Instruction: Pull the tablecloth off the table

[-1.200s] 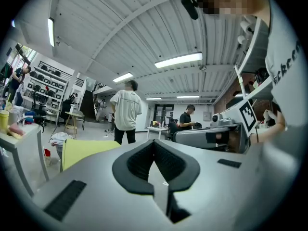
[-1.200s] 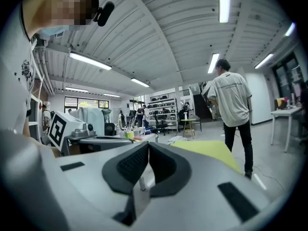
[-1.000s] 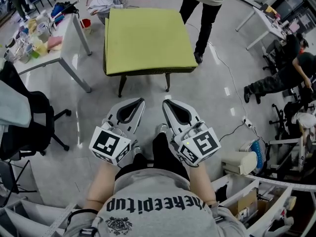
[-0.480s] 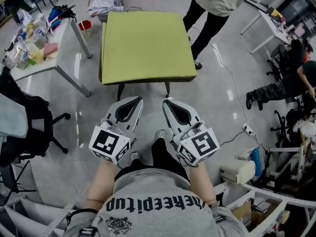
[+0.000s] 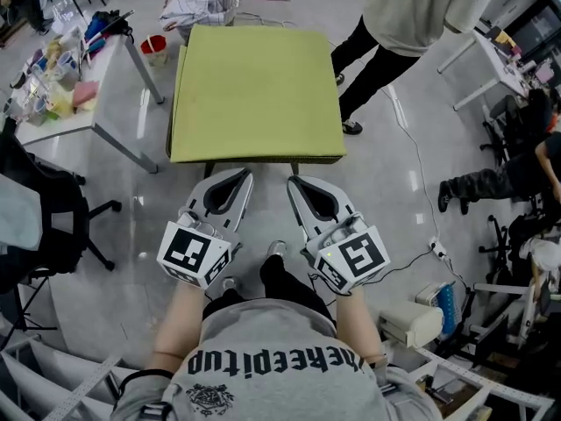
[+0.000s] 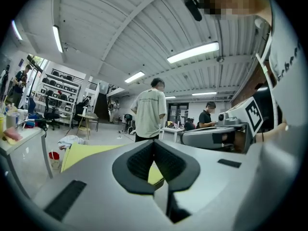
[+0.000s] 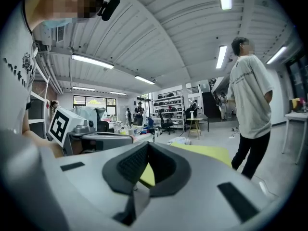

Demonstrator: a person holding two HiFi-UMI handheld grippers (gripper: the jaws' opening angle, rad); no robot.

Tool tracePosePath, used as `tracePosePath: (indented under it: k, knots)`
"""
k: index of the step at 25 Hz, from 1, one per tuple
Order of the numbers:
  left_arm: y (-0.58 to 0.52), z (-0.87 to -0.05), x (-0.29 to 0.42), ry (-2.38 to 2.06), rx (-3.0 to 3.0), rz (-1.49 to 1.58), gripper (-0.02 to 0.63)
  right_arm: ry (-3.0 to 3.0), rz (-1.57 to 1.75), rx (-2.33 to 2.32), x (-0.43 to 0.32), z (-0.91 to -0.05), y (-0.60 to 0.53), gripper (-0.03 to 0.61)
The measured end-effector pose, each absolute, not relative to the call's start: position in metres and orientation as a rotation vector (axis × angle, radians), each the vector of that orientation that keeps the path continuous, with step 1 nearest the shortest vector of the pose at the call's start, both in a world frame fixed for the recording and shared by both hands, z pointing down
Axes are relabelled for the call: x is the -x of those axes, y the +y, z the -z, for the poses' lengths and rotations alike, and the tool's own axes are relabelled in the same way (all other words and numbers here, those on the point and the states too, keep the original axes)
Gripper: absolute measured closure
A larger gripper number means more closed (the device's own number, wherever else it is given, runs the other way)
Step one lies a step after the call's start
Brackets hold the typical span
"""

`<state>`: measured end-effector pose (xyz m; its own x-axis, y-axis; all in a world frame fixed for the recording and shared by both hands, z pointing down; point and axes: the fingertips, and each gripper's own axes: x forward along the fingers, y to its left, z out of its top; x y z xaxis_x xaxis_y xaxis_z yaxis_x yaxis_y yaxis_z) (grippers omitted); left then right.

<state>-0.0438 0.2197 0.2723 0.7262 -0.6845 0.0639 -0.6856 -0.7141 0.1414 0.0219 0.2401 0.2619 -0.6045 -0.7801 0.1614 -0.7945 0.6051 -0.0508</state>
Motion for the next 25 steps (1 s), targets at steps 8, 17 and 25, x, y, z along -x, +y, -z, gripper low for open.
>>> tracePosePath:
  k: [8,17,25]
  knots:
    - [0.191,-0.279,0.016,-1.178,-2.729,-0.029,0.6,-2.733,-0.212,-1.27,-0.053,-0.268,0.211,0.568]
    - [0.17,-0.287,-0.02,-1.257,-2.696,-0.059,0.6,-2.776,-0.24,-1.194,-0.089,-0.275,0.187,0.568]
    - [0.168,-0.292,-0.043,-1.314,-2.684,-0.081,0.6,-2.788,-0.263,-1.165,-0.117,-0.287,0.177,0.568]
